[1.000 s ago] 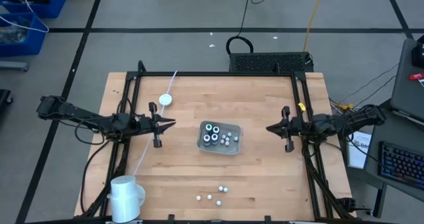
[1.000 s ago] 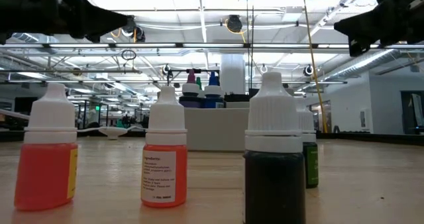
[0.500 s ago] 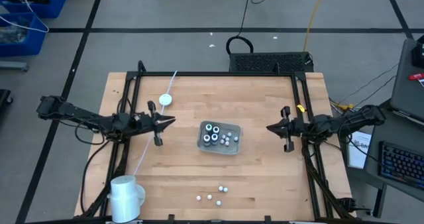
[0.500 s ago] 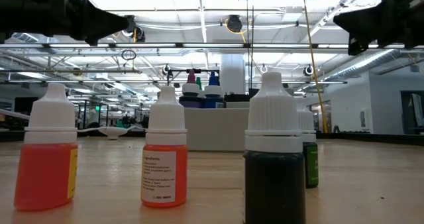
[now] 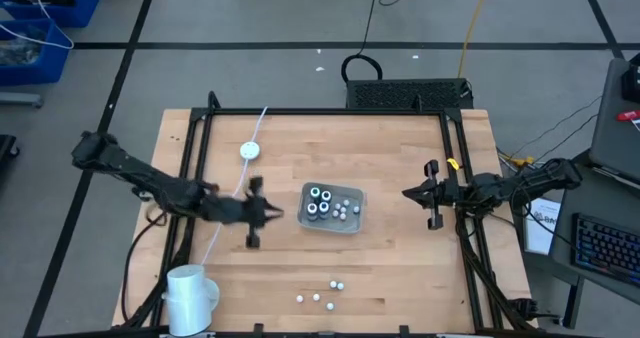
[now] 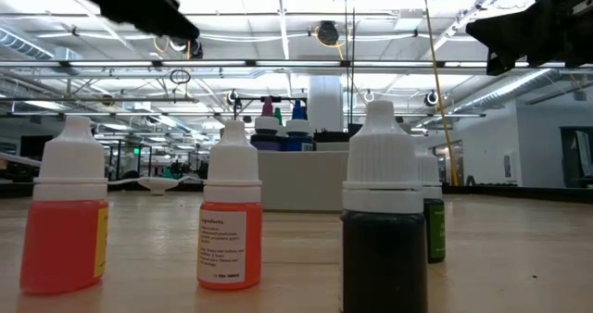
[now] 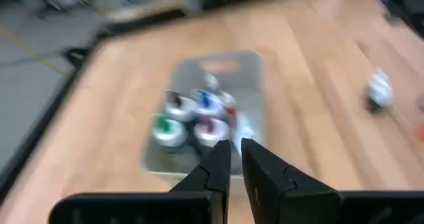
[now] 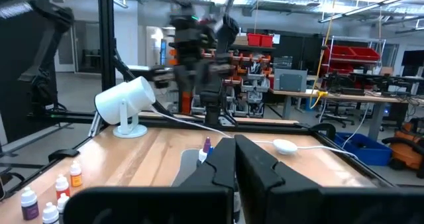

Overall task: Pick & Place food coloring
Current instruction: Put the small orange food coloring bottle into the gray container

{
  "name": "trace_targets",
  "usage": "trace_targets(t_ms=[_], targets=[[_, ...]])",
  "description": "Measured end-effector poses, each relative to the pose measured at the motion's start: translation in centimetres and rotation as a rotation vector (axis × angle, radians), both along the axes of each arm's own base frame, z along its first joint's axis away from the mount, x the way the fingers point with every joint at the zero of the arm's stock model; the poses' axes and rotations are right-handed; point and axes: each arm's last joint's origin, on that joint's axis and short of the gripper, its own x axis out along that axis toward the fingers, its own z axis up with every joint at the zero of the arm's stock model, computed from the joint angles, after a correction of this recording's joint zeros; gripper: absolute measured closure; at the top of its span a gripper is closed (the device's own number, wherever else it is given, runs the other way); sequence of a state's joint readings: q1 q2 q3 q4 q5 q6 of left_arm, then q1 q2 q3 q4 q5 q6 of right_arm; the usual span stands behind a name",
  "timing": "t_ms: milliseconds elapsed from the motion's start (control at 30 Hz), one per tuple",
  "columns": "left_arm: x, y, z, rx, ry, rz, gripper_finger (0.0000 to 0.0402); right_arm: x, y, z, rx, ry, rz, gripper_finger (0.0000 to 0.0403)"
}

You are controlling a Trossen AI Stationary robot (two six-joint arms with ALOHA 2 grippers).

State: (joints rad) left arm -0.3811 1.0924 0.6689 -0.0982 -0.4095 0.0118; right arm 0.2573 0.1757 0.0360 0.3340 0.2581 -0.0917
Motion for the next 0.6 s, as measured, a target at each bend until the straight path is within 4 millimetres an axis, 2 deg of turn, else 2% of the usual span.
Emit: trace_targets(t_ms=[133, 300, 500, 600], targets=[[2.6, -4.1, 1.2, 0.030, 0.197, -0.064, 0.0355, 0.0, 0.0, -0.1, -0.004, 0.005, -0.001, 0.0402], [6.0, -9.3, 1.5, 0.006, 0.355, -0.131, 0.0355, 0.1, 0.0, -0.1, 0.013, 0.012, 0.001, 0.0403], [9.5, -15.3, -0.2, -0.074, 0.508, -0.188, 0.0352, 0.1, 0.0, -0.5, 0.028, 0.051, 0.004, 0.0403], [10.8, -17.6, -1.3, -0.092, 0.577, -0.206, 0.0329, 0.2, 0.0, -0.8, 0.051, 0.081, 0.007, 0.0403]])
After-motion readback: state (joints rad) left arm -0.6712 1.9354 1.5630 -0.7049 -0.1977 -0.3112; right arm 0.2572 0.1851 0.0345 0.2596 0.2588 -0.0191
